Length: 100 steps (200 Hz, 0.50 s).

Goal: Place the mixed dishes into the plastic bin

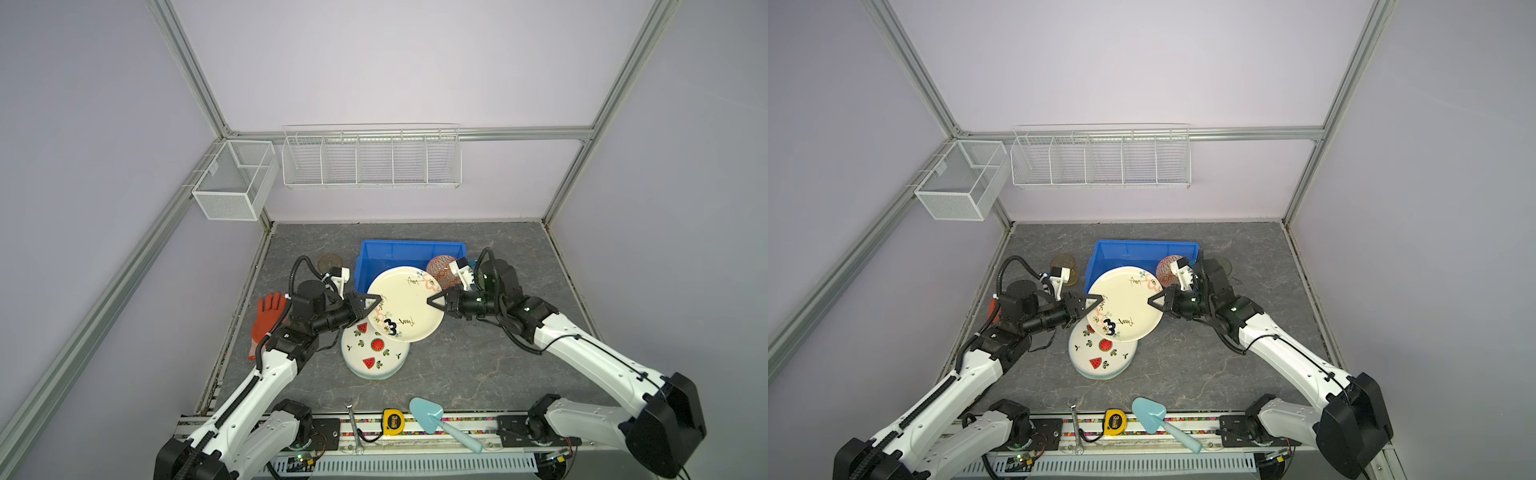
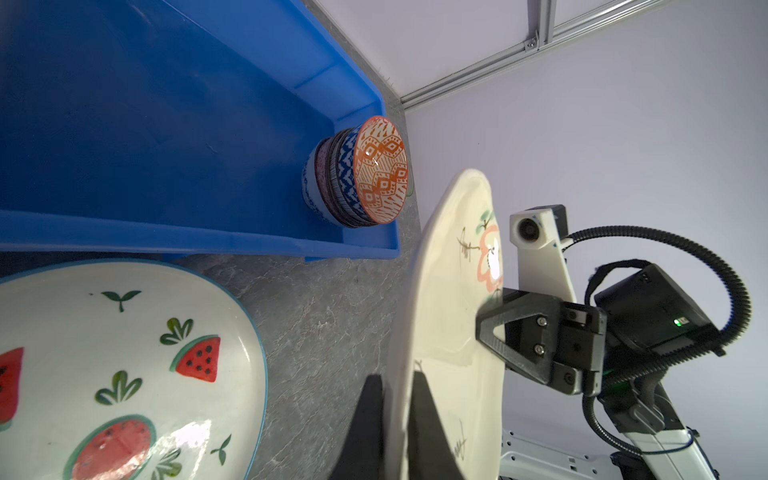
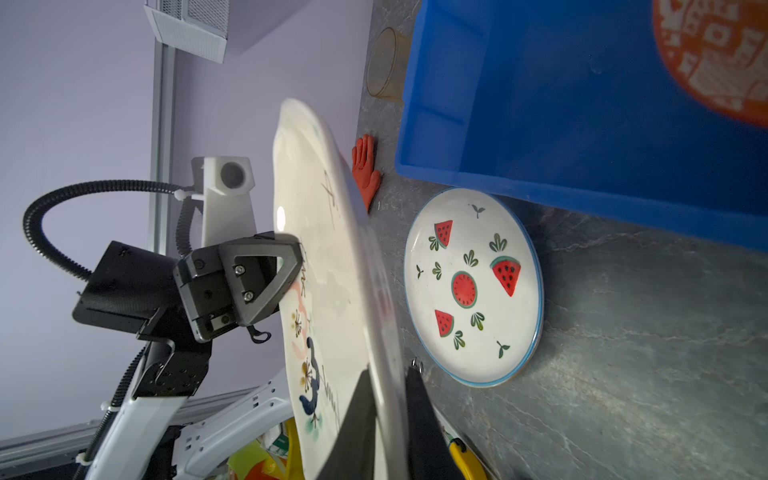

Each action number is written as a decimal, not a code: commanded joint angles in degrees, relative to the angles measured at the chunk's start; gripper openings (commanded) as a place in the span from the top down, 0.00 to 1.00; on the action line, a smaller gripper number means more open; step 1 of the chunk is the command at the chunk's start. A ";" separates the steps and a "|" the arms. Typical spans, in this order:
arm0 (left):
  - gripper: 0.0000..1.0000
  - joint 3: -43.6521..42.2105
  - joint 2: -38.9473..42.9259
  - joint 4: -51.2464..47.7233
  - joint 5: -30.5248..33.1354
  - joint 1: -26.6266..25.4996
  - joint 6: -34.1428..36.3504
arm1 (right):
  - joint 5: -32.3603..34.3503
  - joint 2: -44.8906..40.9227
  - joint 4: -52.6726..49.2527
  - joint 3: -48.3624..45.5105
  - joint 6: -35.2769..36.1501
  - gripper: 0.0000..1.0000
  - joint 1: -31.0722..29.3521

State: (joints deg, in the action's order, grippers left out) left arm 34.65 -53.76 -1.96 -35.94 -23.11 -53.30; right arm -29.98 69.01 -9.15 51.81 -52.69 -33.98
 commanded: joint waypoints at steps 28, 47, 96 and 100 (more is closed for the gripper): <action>0.42 0.17 -0.32 1.56 0.99 -0.90 0.14 | -1.58 3.06 2.59 5.02 0.89 0.93 -0.02; 0.15 0.92 0.71 -2.56 4.66 -0.88 1.28 | -0.65 4.47 0.25 7.11 2.26 0.93 0.05; 0.01 6.67 3.77 -18.17 17.23 0.00 6.83 | 2.73 8.40 -6.90 13.47 6.55 0.93 0.47; 0.00 7.26 3.68 -19.30 17.77 0.35 7.15 | 3.21 8.75 -7.44 14.16 7.00 0.93 0.57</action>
State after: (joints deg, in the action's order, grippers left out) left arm 37.17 -51.27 -12.78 -25.74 -23.77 -49.63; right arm -27.20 77.08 -17.56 60.82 -48.34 -33.82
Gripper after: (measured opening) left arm 0.995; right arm 0.103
